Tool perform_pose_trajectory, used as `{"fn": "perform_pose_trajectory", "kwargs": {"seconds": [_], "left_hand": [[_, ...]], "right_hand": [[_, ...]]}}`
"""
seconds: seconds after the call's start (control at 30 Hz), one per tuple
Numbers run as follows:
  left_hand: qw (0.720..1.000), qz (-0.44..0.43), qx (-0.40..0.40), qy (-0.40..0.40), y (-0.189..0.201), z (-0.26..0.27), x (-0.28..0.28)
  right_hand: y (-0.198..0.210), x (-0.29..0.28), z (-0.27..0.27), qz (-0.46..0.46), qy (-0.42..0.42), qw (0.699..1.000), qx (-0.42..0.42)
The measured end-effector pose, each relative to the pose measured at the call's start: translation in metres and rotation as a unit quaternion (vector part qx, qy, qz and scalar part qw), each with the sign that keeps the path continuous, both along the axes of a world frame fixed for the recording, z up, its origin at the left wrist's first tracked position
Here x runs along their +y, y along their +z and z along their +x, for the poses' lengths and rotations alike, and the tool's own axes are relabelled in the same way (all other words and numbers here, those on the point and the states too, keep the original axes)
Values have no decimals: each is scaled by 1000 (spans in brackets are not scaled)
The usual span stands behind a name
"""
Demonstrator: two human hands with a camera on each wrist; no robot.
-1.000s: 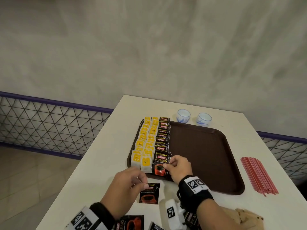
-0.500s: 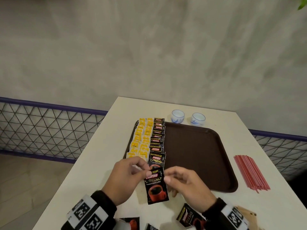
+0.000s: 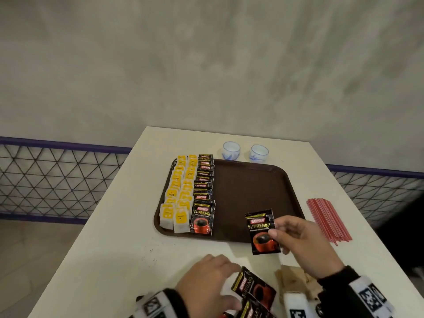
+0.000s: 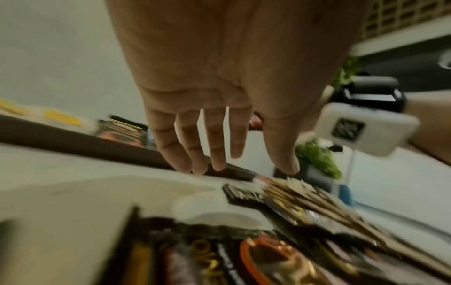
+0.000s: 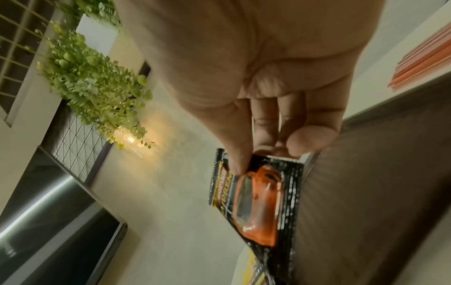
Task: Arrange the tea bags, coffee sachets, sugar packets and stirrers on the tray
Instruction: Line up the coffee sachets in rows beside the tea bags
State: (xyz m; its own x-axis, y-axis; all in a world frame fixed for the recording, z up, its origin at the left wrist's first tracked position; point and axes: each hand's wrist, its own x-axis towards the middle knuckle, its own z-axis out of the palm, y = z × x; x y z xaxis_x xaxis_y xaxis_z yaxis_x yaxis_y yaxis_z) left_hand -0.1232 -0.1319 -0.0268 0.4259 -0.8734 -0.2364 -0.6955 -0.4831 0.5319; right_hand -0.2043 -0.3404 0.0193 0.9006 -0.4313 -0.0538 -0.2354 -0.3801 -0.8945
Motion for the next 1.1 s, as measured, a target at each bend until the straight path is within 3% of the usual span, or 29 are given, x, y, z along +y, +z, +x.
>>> {"fn": "perform_pose_trajectory", "kwargs": {"seconds": [0.1,0.23,0.4,0.53,0.83,1.1], "left_hand": [[994,29,-81,-74,-11,-8,-34],[990,64,-110,-66,-17,-5,-51],[993,97,-41,-47,-5,9,-53],[999,46,21,-7,14,26,-42],[985,-120,33,122,60,81,-11],[940,-231,53,243,75,128,15]], "right_hand": [[4,-7,-5,13,-28,999,-19],[2,-6,-13,18,-30,999,-13],[-5,-10,-17,33,-41,999,15],[0,-24,-1,24,-21,999,29],[-22,-65,131,32,-50,997,49],[-59,-76,259,72,-121,984,111]]}}
